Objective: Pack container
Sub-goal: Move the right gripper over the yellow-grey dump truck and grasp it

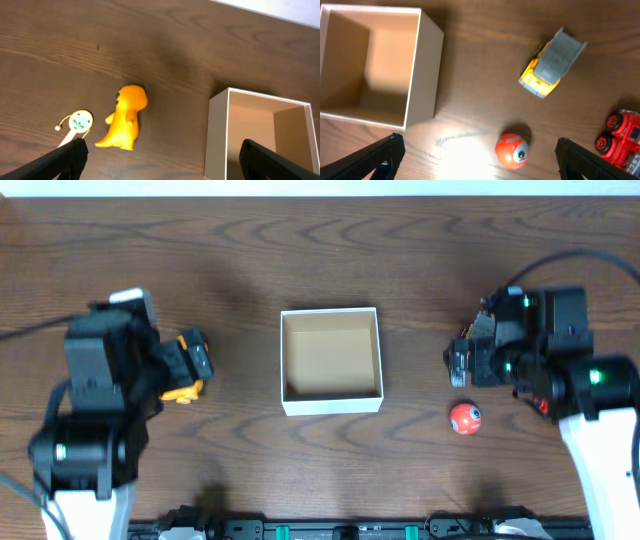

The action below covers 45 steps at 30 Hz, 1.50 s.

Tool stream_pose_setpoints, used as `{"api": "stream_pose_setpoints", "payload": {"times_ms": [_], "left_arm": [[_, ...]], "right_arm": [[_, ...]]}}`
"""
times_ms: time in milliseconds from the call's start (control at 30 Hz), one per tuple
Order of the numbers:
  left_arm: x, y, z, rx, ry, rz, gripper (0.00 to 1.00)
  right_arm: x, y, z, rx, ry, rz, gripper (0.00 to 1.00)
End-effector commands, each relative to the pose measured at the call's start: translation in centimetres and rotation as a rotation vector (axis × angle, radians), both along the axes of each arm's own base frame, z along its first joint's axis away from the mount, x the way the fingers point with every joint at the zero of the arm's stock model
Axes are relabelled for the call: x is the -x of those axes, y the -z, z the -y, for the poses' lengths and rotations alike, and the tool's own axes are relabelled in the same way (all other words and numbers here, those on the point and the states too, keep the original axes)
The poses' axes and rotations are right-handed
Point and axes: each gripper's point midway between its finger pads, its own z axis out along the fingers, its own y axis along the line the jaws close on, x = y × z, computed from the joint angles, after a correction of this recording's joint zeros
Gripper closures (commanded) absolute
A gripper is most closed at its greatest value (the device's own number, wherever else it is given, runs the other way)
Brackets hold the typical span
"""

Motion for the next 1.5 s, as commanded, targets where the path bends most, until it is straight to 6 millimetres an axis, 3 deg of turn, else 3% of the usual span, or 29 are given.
{"api": "stream_pose_setpoints", "payload": {"times_ms": [0, 100, 233, 567, 867, 1233, 1467], "left_arm": [[-0.8, 0.4, 0.1, -0.001, 0.012, -0.042, 0.02], [-1.2, 1.1, 0.1, -0.001, 0.012, -0.067, 0.02], [-1.5, 1.6, 0.1, -0.001, 0.012, -0.086, 0.02], [-1.5, 1.9, 0.1, -0.001, 0.012, -0.098, 0.02], [-1.2, 2.1, 0.1, -0.001, 0.012, -0.114, 0.02], [-0.9, 2.3, 0.1, -0.001, 0.012, -0.13, 0.02], [-0.9, 2.3, 0.1, -0.001, 0.012, -0.13, 0.02]], "right_arm": [[-2.4, -1.5, 2.4, 0.013, 0.22, 0.024, 0.01], [-4.1, -1.2, 5.6, 0.073, 0.411, 0.041, 0.01], [-5.4, 1.3, 7.0, 0.069, 0.474, -0.032, 0.01], [-8.7, 10.1, 7.3, 0.117, 0.479, -0.235, 0.01], [-9.7, 16.2, 8.1, 0.14, 0.492, -0.353, 0.01], [-10.0, 19.5, 8.2, 0.152, 0.507, -0.408, 0.01], [-9.9, 20.0, 8.2, 0.154, 0.505, -0.42, 0.28]]}}
